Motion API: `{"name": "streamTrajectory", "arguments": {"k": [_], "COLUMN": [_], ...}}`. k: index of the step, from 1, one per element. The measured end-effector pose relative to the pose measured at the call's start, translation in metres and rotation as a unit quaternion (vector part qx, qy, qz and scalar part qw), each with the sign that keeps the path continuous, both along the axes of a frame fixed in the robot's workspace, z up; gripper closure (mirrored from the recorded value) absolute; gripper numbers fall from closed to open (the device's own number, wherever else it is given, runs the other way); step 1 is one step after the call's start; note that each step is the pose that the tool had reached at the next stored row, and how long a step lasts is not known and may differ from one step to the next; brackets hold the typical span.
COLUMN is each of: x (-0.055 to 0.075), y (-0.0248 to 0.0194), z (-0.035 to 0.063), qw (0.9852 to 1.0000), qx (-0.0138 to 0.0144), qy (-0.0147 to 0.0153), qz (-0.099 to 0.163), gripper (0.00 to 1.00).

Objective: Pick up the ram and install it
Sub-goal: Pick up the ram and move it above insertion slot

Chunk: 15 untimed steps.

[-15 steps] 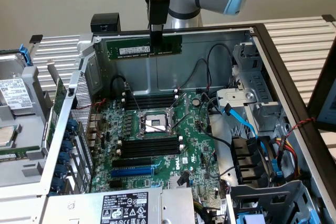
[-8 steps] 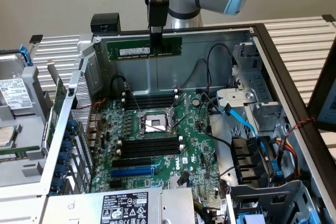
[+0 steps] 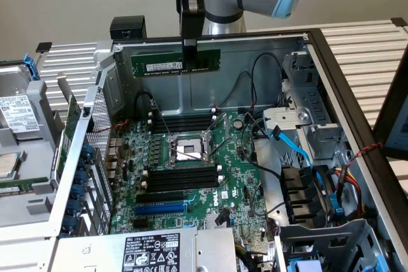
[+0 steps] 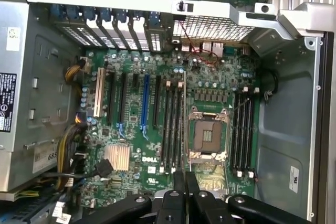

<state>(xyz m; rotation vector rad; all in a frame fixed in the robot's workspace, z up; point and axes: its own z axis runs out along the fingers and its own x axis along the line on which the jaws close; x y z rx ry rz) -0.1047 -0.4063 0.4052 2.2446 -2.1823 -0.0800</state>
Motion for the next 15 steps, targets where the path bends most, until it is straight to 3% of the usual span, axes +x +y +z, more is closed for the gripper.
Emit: {"name": "streamTrajectory", "arguments": {"k": [11, 13, 15], "x": [0.0, 0.0, 0.0], "y": [0.0007, 0.0007, 0.0008], "z": [-0.0198, -0.0229, -0.0249], "qw": [0.9998, 0.9998, 0.9998], "qx": [0.0004, -0.0004, -0.0033], "qy": [0.0002, 0.0002, 0.0002], "qz": [-0.018, -0.02, -0.022], "gripper": [0.87, 0.87, 0.87]}}
